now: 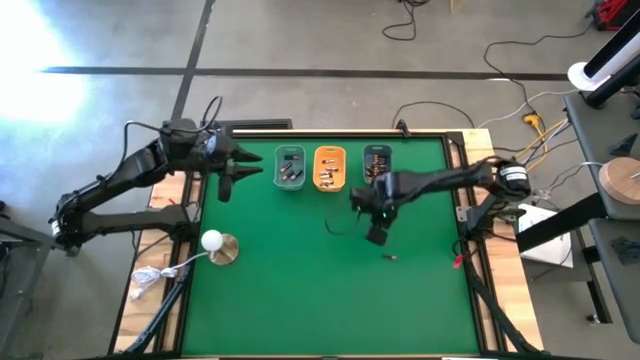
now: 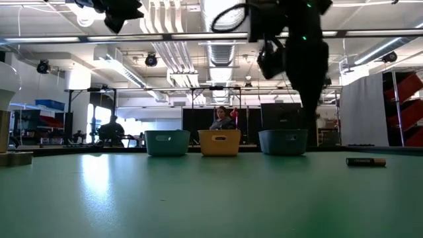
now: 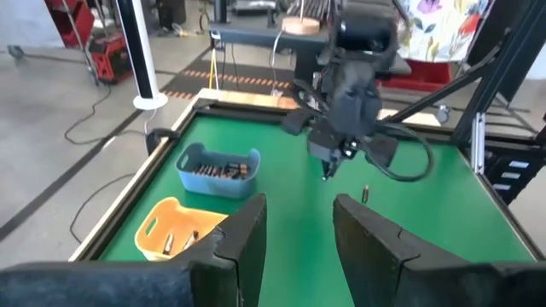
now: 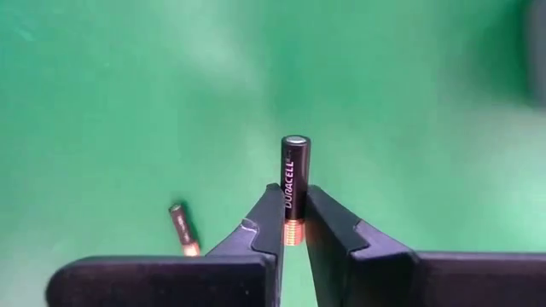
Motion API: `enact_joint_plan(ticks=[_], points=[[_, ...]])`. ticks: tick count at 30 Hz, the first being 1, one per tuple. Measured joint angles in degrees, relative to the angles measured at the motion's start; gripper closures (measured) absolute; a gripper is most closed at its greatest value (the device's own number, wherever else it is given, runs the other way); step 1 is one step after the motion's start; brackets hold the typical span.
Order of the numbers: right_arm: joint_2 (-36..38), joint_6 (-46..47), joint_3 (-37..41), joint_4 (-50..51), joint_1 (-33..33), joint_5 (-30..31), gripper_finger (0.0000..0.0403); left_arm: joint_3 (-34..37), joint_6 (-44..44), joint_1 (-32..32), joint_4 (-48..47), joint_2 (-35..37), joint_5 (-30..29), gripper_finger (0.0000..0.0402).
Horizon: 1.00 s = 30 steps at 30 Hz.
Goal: Sort batteries
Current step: Put the small brown battery into the gray bin
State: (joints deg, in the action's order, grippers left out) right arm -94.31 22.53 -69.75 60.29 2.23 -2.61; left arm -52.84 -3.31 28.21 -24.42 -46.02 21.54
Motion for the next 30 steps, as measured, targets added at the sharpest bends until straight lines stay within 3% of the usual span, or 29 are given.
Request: enact_joint_plan(ticks=[8, 16, 20, 24, 30], points=[[-0.1, -8.1, -16.7, 4.7, 15.4, 0.1, 0.0380, 0.0, 0.9, 0.0, 0.0, 4.2, 0.0, 0.0284], [-3.4, -5.3, -18.2, 4.4, 29.9, -0.5, 0.0380, 0.0, 1.5, 0.0, -2.4, 6.1, 0.0, 0.0284], [-6.6, -0.8, -18.1, 4.1, 32.8, -4.5, 0.0380, 0.0, 2.9, 0.0, -4.3, 6.7, 0.0, 0.0284], [-10.4, 0.8, -18.1, 4.1, 33.4, -4.8, 0.0380, 0.0, 3.4, 0.0, -5.7, 7.3, 0.0, 0.0284], [-15.7, 7.6, -18.1, 3.8, 34.0, -0.1, 0.0375, 0.0, 4.5, 0.0, -7.8, 8.6, 0.0, 0.0284]])
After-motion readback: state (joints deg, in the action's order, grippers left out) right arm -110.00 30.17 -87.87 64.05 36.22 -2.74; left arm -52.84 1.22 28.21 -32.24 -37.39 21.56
